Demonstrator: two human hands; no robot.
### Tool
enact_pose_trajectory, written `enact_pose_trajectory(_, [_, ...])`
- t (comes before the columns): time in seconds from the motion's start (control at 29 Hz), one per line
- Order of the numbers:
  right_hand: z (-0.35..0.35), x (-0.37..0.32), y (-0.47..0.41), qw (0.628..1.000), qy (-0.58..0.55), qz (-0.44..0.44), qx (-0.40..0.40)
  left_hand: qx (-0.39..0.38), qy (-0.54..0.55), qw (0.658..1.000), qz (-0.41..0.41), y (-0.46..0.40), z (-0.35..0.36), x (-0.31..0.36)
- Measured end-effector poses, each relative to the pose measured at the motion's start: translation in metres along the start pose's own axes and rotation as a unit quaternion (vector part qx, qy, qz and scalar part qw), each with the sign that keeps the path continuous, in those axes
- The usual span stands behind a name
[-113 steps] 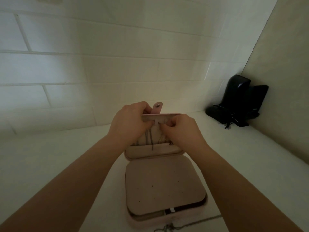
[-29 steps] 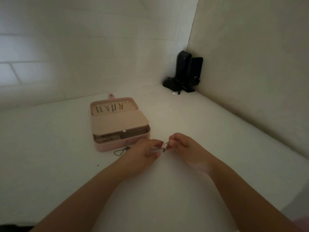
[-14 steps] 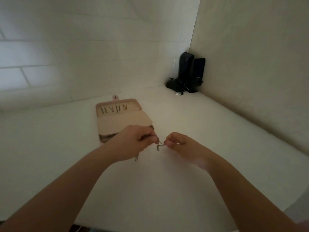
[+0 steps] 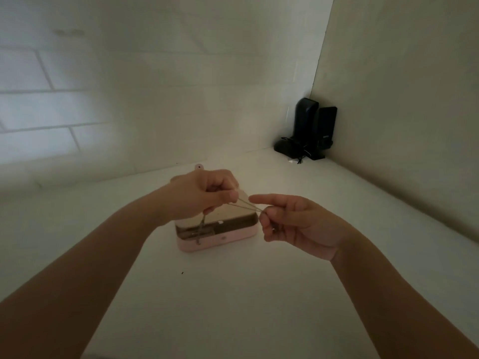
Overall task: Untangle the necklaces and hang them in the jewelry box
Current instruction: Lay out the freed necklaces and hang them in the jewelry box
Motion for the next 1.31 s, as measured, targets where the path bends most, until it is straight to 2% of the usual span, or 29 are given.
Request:
enact_pose_trajectory(0.17, [0.005,0.014,0.003,0.996,0.037,0.065,-0.042,-0.046,0.182,0.982,0.009,0.001,-0.003,-0.003])
enact_pose_trajectory(0.24, [0.013,0.015,-0.002,0.993,0.062,0.079,-0.065,-0.066,0.218,0.974,0.012,0.0,-0.001,0.0])
enact_pose_trajectory(0.34, [0.022,0.008,-0.019,0.991,0.087,0.087,-0.06,-0.075,0.21,0.975,0.016,-0.005,0.003,0.006])
enact_pose_trajectory(0.55, [0.018,-0.026,-0.07,0.988,0.144,0.037,0.031,-0.036,0.25,0.968,-0.004,-0.029,-0.017,0.0])
enact_pose_trajectory(0.66, [0.013,-0.03,-0.094,0.975,0.213,0.04,0.044,-0.03,0.269,0.963,-0.009,-0.044,-0.028,-0.006])
enact_pose_trajectory(0.79, [0.004,-0.025,-0.127,0.938,0.339,0.037,0.056,-0.011,0.274,0.961,-0.02,-0.065,-0.049,-0.018])
enact_pose_trajectory(0.86, [0.001,-0.022,-0.14,0.933,0.354,0.024,0.062,-0.011,0.289,0.957,-0.019,-0.074,-0.057,-0.025])
enact_pose_trajectory(1.03, [-0.015,-0.019,-0.165,0.96,0.256,-0.017,0.108,-0.002,0.255,0.966,-0.033,-0.094,-0.061,-0.055])
enact_pose_trajectory(1.17, [-0.023,-0.009,-0.178,0.962,0.252,-0.011,0.109,0.018,0.229,0.972,-0.057,-0.109,-0.053,-0.078])
enact_pose_trajectory(1.31, [-0.029,-0.001,-0.19,0.963,0.247,-0.018,0.111,0.042,0.123,0.99,-0.057,-0.128,-0.047,-0.076])
Point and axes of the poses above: each hand's wrist, its own y-axis away from the middle knuckle, its own z-axis out of the palm, x = y × z, the point moved 6 cm from there along -y, towards the middle knuckle, and after that the axes turned 15 degrees about -z, right-handed, at the moved point
